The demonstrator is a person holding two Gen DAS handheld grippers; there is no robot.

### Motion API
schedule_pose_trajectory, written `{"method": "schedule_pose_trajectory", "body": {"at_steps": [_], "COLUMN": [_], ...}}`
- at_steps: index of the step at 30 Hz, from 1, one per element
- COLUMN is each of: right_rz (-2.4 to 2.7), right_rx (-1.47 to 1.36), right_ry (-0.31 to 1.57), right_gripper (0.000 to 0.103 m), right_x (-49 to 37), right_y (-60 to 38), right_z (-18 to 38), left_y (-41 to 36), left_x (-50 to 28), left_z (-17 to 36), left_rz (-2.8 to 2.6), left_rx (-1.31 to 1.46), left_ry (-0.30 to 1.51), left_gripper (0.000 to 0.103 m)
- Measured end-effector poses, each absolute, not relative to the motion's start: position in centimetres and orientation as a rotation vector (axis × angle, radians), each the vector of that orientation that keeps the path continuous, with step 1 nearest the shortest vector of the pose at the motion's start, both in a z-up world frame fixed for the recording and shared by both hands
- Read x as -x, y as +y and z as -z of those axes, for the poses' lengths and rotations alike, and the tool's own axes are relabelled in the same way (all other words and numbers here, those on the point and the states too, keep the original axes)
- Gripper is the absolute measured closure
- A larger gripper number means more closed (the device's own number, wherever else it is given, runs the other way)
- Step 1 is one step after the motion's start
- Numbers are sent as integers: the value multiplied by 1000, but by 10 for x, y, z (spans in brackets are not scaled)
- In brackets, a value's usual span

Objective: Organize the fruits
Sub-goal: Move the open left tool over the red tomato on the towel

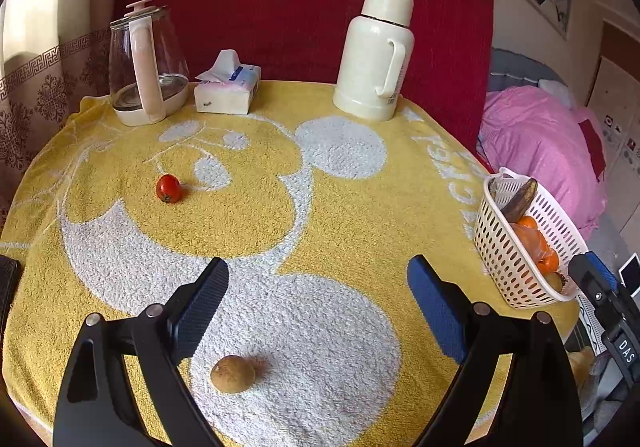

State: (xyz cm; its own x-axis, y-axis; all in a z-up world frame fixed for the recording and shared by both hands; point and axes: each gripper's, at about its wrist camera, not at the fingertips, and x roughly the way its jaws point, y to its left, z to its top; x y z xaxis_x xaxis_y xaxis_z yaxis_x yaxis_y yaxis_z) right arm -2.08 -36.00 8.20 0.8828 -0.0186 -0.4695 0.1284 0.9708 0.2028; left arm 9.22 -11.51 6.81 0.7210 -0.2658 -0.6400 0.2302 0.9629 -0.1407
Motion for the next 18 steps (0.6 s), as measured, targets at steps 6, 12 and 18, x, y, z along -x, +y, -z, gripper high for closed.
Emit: {"method": "schedule_pose_trajectory", "body": {"at_steps": [6, 12, 18], "right_rz": [36, -2, -35], "right_rx": [-193, -156, -113], "right_ry": [508, 525, 533], "right_gripper": [28, 28, 28], "right_x": [19, 18, 18], "right_y": [-342, -324, -307], "right_z": [-77, -72, -70], "left_y": [-87, -60, -33], "left_x": [-97, -105, -116], "left_z": [-67, -66, -59], "left_rz": [223, 164, 88], "left_rx": [96, 131, 134], "left_ry": [715, 716, 728], "left_gripper": [13, 13, 13]}}
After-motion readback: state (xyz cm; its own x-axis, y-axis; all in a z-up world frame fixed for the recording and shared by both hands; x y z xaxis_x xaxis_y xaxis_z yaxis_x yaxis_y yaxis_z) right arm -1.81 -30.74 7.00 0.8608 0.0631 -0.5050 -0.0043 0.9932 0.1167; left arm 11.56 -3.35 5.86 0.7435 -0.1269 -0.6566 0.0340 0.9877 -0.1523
